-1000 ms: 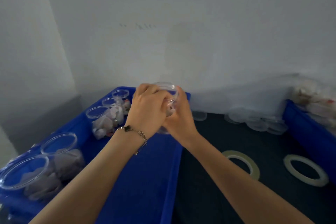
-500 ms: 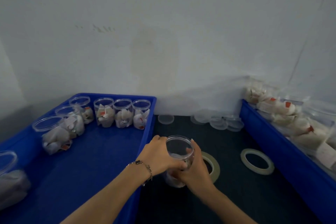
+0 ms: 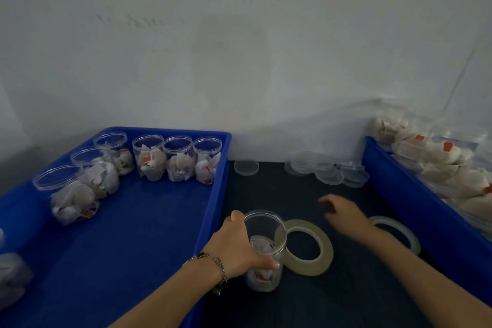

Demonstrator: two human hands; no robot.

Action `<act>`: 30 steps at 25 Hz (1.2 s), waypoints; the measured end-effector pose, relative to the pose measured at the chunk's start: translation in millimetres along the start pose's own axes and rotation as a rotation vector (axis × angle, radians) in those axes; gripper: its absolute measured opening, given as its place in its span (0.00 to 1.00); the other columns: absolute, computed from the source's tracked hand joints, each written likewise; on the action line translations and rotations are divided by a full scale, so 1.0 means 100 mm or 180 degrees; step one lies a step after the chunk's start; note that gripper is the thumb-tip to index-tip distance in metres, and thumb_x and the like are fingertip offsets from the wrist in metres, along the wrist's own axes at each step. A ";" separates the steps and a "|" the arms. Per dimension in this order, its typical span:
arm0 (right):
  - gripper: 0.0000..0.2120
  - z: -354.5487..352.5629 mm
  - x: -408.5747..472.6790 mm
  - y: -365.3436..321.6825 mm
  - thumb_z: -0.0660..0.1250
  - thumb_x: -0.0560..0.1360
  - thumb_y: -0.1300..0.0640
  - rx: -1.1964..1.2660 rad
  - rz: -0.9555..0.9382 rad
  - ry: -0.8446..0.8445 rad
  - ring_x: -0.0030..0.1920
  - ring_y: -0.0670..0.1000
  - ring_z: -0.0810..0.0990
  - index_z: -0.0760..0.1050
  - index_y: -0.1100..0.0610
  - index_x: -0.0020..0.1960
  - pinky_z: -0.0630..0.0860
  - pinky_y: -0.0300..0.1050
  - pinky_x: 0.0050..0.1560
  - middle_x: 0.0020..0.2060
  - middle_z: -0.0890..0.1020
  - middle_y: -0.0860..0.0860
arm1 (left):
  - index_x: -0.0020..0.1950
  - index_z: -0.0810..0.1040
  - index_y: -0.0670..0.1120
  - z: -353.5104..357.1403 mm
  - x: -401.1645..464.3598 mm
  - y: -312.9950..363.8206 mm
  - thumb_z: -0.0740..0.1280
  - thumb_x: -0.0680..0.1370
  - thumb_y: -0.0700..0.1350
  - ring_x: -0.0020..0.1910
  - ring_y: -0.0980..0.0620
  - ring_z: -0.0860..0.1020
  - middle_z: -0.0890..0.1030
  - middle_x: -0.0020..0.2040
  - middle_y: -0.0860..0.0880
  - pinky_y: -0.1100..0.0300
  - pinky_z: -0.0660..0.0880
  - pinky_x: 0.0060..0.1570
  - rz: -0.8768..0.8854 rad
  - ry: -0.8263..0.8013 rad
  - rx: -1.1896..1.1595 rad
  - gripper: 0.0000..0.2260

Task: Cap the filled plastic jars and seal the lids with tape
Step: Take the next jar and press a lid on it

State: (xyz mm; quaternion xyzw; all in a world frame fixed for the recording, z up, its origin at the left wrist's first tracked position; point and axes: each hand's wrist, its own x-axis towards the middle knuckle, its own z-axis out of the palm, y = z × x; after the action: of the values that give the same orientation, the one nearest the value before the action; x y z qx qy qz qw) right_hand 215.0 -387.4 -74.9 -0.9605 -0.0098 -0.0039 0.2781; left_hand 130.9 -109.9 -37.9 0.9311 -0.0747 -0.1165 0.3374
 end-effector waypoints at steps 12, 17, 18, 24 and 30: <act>0.16 0.11 1.03 0.42 0.58 0.80 0.58 -0.2468 0.0319 -0.0297 0.74 0.57 0.57 0.71 0.61 0.66 0.56 0.52 0.73 0.75 0.57 0.57 | 0.64 0.63 0.53 -0.01 0.03 -0.07 0.76 0.60 0.62 0.56 0.59 0.72 0.67 0.62 0.55 0.61 0.75 0.56 0.0143 -0.0022 -0.0200 0.38; 0.05 0.00 0.59 0.19 0.67 0.75 0.65 -0.1133 -0.0517 0.0845 0.52 0.59 0.75 0.77 0.65 0.50 0.73 0.52 0.52 0.52 0.75 0.61 | 0.62 0.65 0.52 0.00 0.04 -0.07 0.77 0.60 0.61 0.57 0.57 0.73 0.69 0.61 0.54 0.58 0.76 0.56 0.0199 -0.0009 -0.0326 0.37; 0.04 -0.05 0.46 0.07 0.67 0.75 0.66 -0.0661 -0.0593 0.1072 0.50 0.59 0.76 0.77 0.65 0.49 0.74 0.53 0.51 0.50 0.76 0.61 | 0.62 0.64 0.52 0.00 0.04 -0.07 0.77 0.59 0.61 0.56 0.57 0.73 0.69 0.60 0.54 0.58 0.76 0.55 0.0199 0.0010 -0.0342 0.37; 0.06 -0.36 -0.41 -0.78 0.67 0.75 0.64 0.2708 -0.0278 0.1172 0.41 0.46 0.84 0.76 0.54 0.47 0.77 0.32 0.37 0.43 0.82 0.50 | 0.60 0.63 0.51 0.02 -0.01 0.05 0.78 0.58 0.60 0.52 0.62 0.71 0.69 0.56 0.58 0.72 0.69 0.45 0.0278 0.0295 -0.0524 0.38; 0.09 -0.20 -0.93 -1.22 0.63 0.78 0.52 0.2511 -0.0133 -0.0171 0.51 0.48 0.82 0.81 0.50 0.51 0.78 0.46 0.55 0.50 0.84 0.50 | 0.57 0.69 0.58 -0.09 -0.18 0.15 0.75 0.53 0.64 0.56 0.59 0.74 0.74 0.56 0.58 0.63 0.74 0.55 0.0843 0.0871 -0.1093 0.36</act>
State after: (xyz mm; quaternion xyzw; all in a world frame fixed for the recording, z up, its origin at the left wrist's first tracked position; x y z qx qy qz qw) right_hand 119.6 -296.6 6.2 -0.7793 -0.0374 0.0197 0.6253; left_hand 114.6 -112.0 -18.3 0.8494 -0.1287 0.0447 0.5099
